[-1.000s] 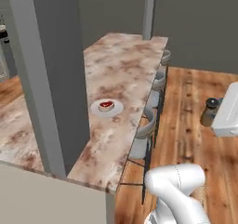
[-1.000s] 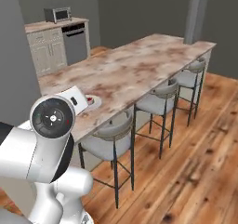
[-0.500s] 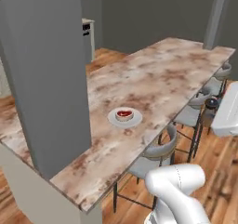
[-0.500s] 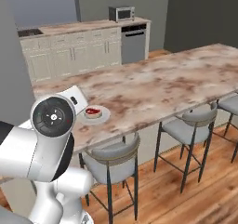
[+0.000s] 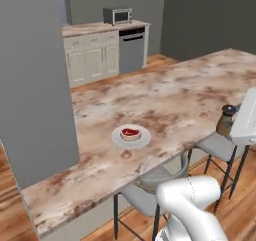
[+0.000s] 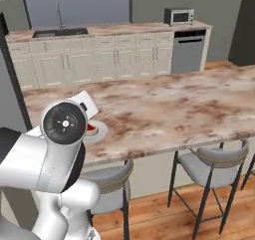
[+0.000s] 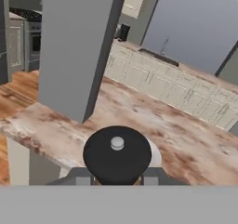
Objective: Retrieve the shaker from the cabinet and place it next the steak on a plate on the dining table.
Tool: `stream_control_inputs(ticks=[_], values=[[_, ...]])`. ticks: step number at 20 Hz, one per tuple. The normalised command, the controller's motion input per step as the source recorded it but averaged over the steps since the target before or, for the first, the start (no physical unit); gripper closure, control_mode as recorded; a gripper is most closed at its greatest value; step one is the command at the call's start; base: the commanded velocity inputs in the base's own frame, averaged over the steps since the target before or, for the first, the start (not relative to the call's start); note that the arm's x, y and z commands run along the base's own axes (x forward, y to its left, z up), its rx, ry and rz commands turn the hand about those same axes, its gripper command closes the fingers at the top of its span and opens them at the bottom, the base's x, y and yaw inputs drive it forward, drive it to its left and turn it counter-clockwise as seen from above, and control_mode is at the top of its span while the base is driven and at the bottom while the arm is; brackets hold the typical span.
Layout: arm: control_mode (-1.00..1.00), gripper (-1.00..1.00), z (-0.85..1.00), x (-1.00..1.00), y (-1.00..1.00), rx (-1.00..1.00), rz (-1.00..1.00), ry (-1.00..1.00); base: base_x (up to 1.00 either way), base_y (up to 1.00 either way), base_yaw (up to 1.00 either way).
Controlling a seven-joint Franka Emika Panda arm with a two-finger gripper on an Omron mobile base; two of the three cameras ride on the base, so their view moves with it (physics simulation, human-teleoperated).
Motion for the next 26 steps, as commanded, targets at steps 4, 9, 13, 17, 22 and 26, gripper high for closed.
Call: stream_control_inputs(ticks=[4, 9, 13, 17, 22, 26], values=[[1.00, 1.00, 0.00, 0.00, 0.00, 0.00, 0.00, 0.00, 0.86, -0.45, 0.49], [1.00, 1.00, 0.00, 0.00, 0.00, 0.00, 0.00, 0.00, 1.00, -0.29, 0.51], [1.00, 1.00, 0.00, 0.00, 0.00, 0.00, 0.00, 0.00, 0.99, -0.51, 0.47], [1.00, 1.00, 0.00, 0.00, 0.00, 0.00, 0.00, 0.00, 0.90, -0.57, 0.39], [1.00, 1.00, 0.00, 0.00, 0.00, 0.00, 0.00, 0.00, 0.65, -0.34, 0.30], [1.00, 1.00, 0.00, 0.00, 0.00, 0.00, 0.00, 0.00, 0.12, 0.00, 0.04]])
